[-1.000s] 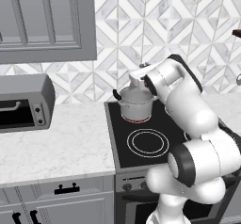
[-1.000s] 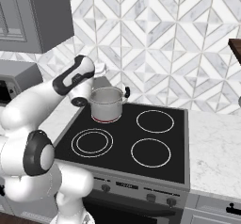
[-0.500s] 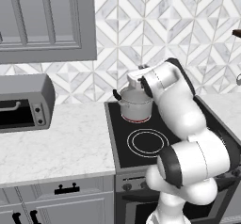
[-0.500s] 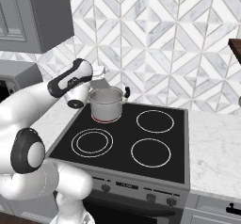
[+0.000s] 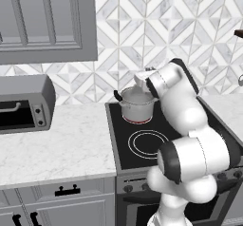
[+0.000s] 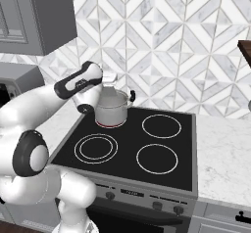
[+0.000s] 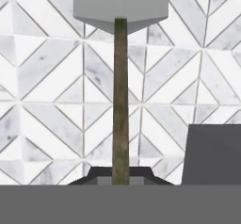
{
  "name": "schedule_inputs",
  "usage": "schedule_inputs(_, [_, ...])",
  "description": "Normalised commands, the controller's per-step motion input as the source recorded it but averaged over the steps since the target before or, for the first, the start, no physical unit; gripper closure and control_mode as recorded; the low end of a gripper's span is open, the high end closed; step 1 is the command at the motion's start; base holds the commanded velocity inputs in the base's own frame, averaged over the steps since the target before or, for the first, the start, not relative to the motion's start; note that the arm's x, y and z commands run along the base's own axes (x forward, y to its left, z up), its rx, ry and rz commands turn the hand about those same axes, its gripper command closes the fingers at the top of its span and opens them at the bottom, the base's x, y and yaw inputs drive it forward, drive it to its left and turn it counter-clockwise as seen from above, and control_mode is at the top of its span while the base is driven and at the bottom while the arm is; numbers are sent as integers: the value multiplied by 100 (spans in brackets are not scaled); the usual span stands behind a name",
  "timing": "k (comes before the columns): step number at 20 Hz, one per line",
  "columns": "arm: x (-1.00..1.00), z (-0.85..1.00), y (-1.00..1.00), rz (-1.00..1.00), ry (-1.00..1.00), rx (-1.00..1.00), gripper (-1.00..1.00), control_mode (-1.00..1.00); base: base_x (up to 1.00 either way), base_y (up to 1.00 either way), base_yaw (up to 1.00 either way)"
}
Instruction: Put the tomato and avocado in the pot. Retrieve the spatula and lightly stir the vegetables in the pot.
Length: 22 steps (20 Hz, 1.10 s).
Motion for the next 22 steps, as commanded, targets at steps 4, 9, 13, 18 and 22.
schedule_inputs(4, [20, -23, -20, 0, 14, 0, 100, -100, 0, 0, 0])
schedule_inputs(9, [18, -24, -9, 0, 0, 0, 100, -100, 0, 0, 0])
schedule_inputs(13, [19, -26, -3, 0, 0, 0, 100, -100, 0, 0, 0])
schedule_inputs(18, [28, -37, 0, 0, 1, 0, 100, -100, 0, 0, 0])
schedule_inputs(22, [27, -27, 0, 0, 2, 0, 100, -100, 0, 0, 0])
